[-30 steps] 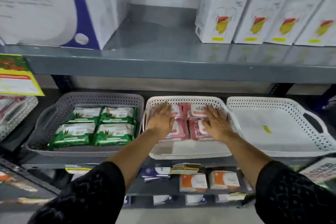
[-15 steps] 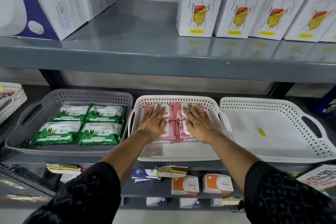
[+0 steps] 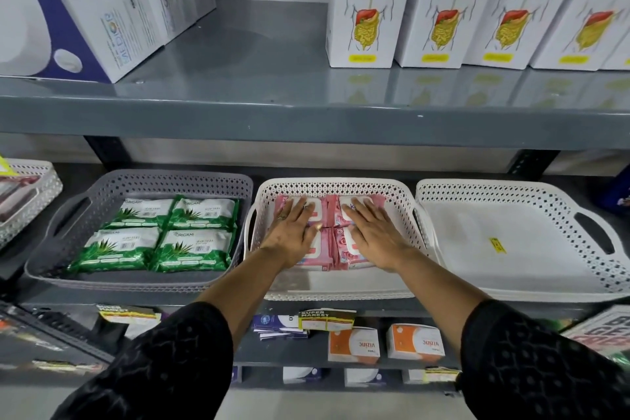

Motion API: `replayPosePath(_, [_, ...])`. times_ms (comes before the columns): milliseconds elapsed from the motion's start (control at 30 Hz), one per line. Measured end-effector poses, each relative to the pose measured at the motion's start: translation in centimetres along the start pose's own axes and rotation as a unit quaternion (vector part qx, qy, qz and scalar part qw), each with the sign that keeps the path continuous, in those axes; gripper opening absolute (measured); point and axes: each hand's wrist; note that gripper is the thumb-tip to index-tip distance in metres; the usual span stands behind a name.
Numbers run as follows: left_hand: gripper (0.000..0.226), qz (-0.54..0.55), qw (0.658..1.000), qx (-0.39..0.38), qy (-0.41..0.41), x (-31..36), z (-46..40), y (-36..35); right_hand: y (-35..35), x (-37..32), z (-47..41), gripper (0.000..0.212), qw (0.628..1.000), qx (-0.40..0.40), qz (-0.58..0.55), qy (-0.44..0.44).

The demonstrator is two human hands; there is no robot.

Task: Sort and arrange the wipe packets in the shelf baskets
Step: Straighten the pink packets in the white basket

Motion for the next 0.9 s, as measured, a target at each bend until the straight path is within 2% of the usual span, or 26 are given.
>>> replayPosePath(200, [0.057,0.001,1.0,-0.006,0.006,0.2,0.0,0.3,-0.1,-0.1,-0.1,0.054,1.0,-0.008,-0.015,-0.008])
replayPosePath(267, [0.057,0.015,1.0,-0.007,-0.001,0.0,0.1,0.4,0.3,0.3,0.1,0.053,0.997,-0.005,-0.075,-0.005])
replayPosePath(333, [0.058,0.054,0.999,-0.004,0.001,-0.3,0.2,0.2,0.5,0.7,0.3,0.051,0.985,0.034,-0.166,-0.023])
replayPosePath(400, [0.057,0.1,0.995,0.006,0.022,-0.5,0.4,-0.1,0.7,1.3,0.5,0.05,0.974,0.076,-0.207,-0.052])
replayPosePath(533, [0.056,0.166,0.983,0.009,0.073,-0.5,0.4,-0.1,0.4,2.0,0.4,0.055,0.978,0.044,-0.185,-0.082])
replayPosePath(733, [0.059,0.122,0.99,-0.011,0.074,-0.7,-0.4,-0.8,0.1,1.6,0.3,0.061,0.977,0.007,-0.198,-0.082])
replayPosePath(900, [0.058,0.128,0.989,-0.01,0.076,-0.7,-0.3,-0.7,0.3,0.9,0.5,0.058,0.98,0.011,-0.182,-0.082])
Point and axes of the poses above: each hand's wrist, its own z-axis away from the middle knuckle, its own y-axis out of the back of the hand, x = y × z, and after that the axes turned 10 degrees about -z, right-handed
